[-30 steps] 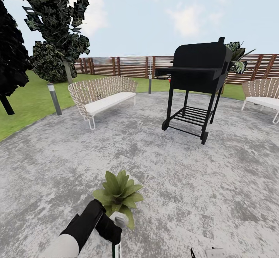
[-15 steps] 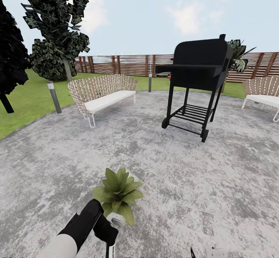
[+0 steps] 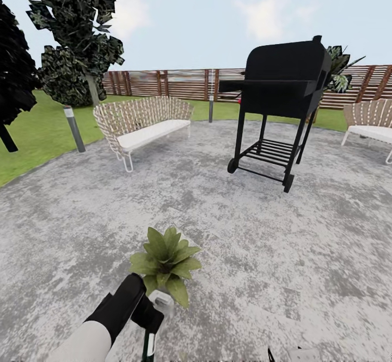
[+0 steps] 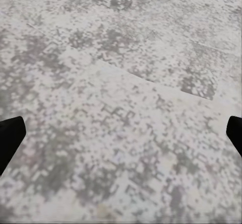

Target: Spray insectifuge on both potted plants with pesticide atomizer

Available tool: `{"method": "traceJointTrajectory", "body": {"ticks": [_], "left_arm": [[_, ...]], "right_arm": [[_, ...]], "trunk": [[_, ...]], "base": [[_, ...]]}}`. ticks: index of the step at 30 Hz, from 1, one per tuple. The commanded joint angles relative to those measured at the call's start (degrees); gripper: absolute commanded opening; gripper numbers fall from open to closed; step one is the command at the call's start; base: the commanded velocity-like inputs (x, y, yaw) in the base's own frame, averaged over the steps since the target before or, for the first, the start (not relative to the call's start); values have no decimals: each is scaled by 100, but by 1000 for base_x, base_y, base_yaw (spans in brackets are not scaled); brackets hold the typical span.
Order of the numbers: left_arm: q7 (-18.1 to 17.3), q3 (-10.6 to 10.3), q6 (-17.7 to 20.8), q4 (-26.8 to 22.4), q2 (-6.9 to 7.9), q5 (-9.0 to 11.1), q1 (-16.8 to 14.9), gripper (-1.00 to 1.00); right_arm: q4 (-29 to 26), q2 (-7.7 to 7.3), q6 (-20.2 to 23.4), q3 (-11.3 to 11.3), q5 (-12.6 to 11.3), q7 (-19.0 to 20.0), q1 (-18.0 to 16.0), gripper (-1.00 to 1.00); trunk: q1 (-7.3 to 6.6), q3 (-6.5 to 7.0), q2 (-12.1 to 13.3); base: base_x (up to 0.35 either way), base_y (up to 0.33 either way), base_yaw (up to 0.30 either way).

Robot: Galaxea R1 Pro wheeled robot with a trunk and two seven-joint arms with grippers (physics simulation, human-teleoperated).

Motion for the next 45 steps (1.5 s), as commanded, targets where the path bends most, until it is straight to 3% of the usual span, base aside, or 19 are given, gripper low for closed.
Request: {"method": "traceJointTrajectory", "body": {"ticks": [1, 26, 33, 36, 39, 40, 42, 45], "left_arm": [[-49, -4, 15, -7, -2, -58, -28, -100], [-5, -12, -2, 8, 28, -96, -2, -100], [-10, 4, 27, -10, 32, -85, -131, -100], [-17, 5, 158, -8, 35, -63, -372, -100], [-27, 5, 196, 0, 90, -70, -404, -100], [-42, 5, 182, 1, 274, -62, -380, -100], [-54, 8, 171, 7, 397, -52, -374, -100], [-57, -6, 151, 25, 428, -40, -372, -100]], "right_arm": [[6, -2, -20, -37, 65, -12, -4, 100], [6, -28, -20, -37, 69, -10, -4, 100], [6, -28, -20, -37, 69, -10, -4, 100], [6, -28, -20, -37, 69, -10, -4, 100], [6, -30, -20, -37, 69, -12, -4, 100], [6, -29, -20, -37, 69, -10, -4, 100], [6, -28, -20, -37, 69, -10, -4, 100], [6, -28, -20, -37, 69, -12, -4, 100]], "trunk": [[-1, -6, -3], [-1, -7, -3], [-1, -7, -3], [-1, -7, -3], [-1, -7, -3], [-1, -7, -3], [-1, -7, -3], [-1, -7, -3]], "base": [[0, 0, 0], [43, 23, 0], [0, 0, 0], [0, 0, 0], [0, 0, 0], [0, 0, 0], [0, 0, 0], [0, 0, 0]]}}
